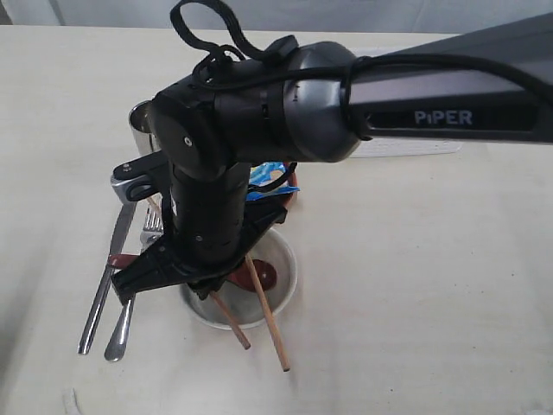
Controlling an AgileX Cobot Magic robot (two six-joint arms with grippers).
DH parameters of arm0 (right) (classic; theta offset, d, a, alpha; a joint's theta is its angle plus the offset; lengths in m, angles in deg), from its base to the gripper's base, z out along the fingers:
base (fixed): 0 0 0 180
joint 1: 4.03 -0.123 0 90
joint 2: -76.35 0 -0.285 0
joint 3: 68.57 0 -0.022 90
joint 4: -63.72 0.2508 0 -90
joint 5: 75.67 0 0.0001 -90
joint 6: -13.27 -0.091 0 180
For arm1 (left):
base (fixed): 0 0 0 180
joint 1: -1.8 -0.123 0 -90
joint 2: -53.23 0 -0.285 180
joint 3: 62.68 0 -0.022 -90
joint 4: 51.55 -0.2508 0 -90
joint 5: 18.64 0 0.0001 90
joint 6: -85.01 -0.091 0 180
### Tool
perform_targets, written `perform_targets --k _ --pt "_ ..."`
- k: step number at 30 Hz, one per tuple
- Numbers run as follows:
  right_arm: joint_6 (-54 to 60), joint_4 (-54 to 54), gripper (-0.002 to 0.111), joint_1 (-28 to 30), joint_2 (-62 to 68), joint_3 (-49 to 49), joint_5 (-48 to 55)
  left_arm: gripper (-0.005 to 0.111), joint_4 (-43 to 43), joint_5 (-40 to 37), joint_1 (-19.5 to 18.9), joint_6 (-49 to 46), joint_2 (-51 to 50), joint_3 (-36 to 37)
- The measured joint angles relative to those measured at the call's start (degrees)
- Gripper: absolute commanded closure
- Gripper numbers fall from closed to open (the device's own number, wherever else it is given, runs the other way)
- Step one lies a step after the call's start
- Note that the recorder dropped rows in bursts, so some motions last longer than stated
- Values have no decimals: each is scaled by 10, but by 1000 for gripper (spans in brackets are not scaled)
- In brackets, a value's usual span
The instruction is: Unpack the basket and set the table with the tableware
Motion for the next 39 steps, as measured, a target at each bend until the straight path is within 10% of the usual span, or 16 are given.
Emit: perform_targets --k 39 --pt "-18 21 108 0 -12 -1 86 107 0 0 0 0 0 0"
